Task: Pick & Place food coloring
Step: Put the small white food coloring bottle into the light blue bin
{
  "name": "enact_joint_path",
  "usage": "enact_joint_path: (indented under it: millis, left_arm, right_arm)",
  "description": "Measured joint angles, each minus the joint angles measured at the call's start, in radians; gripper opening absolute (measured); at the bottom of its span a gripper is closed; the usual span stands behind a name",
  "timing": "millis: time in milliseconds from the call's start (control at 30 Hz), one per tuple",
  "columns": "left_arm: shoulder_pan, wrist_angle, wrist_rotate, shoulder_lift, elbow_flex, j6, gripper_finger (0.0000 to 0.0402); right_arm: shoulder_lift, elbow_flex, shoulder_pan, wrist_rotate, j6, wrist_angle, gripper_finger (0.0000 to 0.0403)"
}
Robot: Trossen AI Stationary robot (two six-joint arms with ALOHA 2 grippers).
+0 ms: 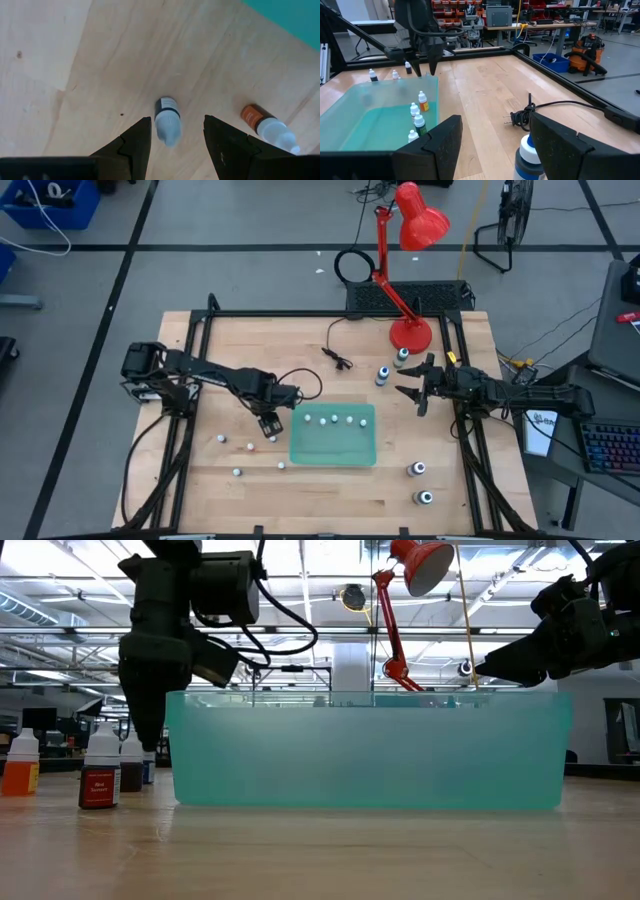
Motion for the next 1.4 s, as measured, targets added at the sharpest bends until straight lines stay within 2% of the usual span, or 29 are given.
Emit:
enact_joint_path:
  millis: [467,733,1400]
  left_arm:
    - [-0.001,0.004,-0.042,0.0,-0.001,-0.031,0.0184]
    - [-0.001,0.05,-0.042,0.0,-0.071,-0.051,0.0184]
    - [-0.001,0.062,-0.058,0.0,-0.074,0.027,0.0184]
  right_arm:
    - [0.0,0.0,0.0,0.0,0.0,0.0,0.0222]
    - [0.0,0.0,0.0,0.0,0.0,0.0,0.0222]
    - [0.0,0.0,0.0,0.0,0.0,0.0,0.0222]
